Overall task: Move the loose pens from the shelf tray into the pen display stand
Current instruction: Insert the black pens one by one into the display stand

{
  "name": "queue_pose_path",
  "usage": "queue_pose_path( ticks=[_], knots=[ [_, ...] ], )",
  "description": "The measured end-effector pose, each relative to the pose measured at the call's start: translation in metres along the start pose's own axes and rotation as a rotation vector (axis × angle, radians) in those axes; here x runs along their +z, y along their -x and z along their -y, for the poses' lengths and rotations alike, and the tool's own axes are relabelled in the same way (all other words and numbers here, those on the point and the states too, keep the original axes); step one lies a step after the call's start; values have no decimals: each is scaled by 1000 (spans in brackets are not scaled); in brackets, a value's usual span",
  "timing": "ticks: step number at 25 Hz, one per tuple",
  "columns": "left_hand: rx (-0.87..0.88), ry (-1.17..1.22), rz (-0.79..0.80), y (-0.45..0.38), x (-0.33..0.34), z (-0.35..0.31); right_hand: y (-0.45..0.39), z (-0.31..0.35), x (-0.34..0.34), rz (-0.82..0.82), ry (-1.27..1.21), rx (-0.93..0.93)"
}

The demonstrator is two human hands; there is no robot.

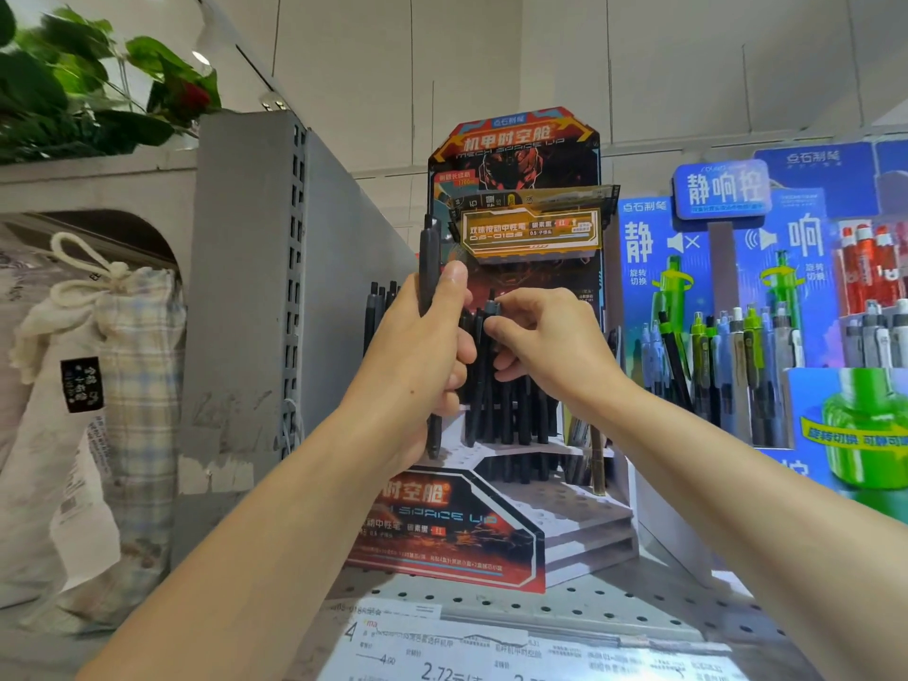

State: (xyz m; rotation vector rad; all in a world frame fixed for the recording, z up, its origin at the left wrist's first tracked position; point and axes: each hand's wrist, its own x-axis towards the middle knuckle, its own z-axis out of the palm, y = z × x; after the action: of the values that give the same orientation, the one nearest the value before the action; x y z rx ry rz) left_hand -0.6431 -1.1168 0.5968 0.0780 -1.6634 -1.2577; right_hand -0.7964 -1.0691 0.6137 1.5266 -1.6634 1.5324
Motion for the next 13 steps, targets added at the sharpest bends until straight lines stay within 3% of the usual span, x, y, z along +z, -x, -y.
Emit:
queue_pose_path(
  ticks=[13],
  knots=[
    [-5, -44, -16, -3, -1, 5, -5, -5, 12, 73, 122, 42]
  ],
)
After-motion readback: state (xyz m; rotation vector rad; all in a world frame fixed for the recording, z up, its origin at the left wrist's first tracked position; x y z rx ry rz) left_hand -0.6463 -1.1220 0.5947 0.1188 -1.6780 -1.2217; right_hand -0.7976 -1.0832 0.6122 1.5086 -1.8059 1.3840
